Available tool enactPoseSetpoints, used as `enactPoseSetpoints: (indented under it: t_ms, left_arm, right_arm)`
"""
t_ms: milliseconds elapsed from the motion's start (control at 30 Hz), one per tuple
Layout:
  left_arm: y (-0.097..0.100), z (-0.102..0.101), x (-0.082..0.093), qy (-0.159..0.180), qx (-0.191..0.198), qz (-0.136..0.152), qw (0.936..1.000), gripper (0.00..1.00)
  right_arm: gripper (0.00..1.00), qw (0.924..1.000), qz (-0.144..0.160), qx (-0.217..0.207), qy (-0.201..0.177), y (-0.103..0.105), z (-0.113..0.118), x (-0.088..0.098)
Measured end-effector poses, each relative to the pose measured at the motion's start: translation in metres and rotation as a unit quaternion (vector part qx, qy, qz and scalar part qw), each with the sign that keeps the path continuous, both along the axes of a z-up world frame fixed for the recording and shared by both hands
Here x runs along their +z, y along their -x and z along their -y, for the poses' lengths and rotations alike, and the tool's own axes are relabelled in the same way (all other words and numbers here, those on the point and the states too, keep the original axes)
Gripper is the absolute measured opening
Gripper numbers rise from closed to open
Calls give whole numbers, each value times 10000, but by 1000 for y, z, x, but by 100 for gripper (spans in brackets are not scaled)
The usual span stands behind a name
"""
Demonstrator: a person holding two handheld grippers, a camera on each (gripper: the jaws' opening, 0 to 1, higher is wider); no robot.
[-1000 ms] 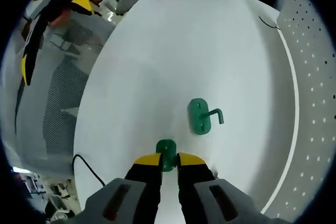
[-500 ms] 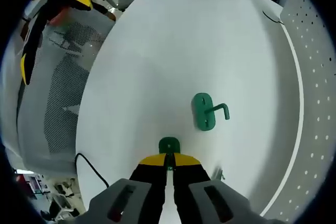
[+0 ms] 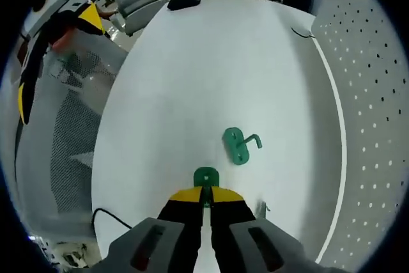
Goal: Insert the hook assembly into the mounting plate slot until the hook locks in place.
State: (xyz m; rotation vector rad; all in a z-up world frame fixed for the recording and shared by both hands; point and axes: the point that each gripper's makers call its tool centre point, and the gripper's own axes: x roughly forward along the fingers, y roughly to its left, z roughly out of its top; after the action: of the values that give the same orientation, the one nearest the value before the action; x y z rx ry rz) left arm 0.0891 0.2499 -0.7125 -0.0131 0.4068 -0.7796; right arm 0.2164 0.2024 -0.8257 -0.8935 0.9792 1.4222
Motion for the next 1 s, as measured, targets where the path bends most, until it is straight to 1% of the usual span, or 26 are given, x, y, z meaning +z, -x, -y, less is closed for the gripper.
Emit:
enactPoseSetpoints:
  t_ms: [167,200,233,267,300,367,400,433,467,567,667,733,767,800,833,867,900,967,1000]
  left_arm:
    - [1,3,9,-5,-77,121,9999,83]
    - [2,4,10,0,-89,133,9999,84]
    - [3,5,11,-7,-113,149,9998,84]
    - [4,6,11,-17,-129,168,9998,84]
    - [5,6,12,-22,-139,186,9997,84]
    - [6,7,14,-9,-154,204,9997,84]
    - [7,7,16,-2,-168,226,9996,84]
    - [8,8,17,-2,-172,234,9996,84]
    - [9,8,18,-11,-183,246,9995,84]
    - [12,9,23,-9,-231,285,9993,84]
    - [14,12,27,-81,-327,340,9989,84]
    - [16,12,29,-103,-372,369,9986,84]
    - [16,13,30,-103,-387,396,9984,85]
    - [17,13,32,-90,-401,420,9983,85]
    - [18,13,33,-81,-412,424,9982,85]
    - [18,13,34,-75,-422,428,9982,85]
    - [19,14,35,-77,-449,436,9980,85]
    - [20,14,37,-112,-502,447,9977,85]
    - [21,14,38,-120,-523,471,9974,85]
  right_arm:
    - [2,9985,362,-271,-295,-2,1,13]
    - [2,9975,462,-343,-414,-2,0,18]
    - [2,9963,515,-487,-496,-2,-1,21]
    - [2,9949,491,-673,-560,-1,-1,23]
    - [2,9926,524,-858,-676,-2,-2,27]
    - [2,9892,707,-964,-849,-4,-3,33]
    - [2,9857,785,-1149,-953,-5,-3,37]
    - [2,9837,832,-1218,-1029,-5,-3,39]
    - [2,9797,980,-1295,-1176,-7,-4,44]
    - [2,9727,1108,-1581,-1286,-8,0,51]
    - [2,9694,1195,-1666,-1348,-7,3,58]
    - [2,9638,1294,-1807,-1471,-9,4,64]
    - [2,9624,1302,-1855,-1495,-8,5,66]
    - [2,9583,1390,-1946,-1567,-11,6,71]
    - [2,9520,1478,-2112,-1649,-14,7,76]
    - [2,9494,1486,-2180,-1706,-14,7,80]
    - [2,9424,1543,-2325,-1845,-16,7,86]
    - [2,9363,1650,-2439,-1913,-18,9,93]
    - [2,9301,1788,-2527,-1979,-21,10,99]
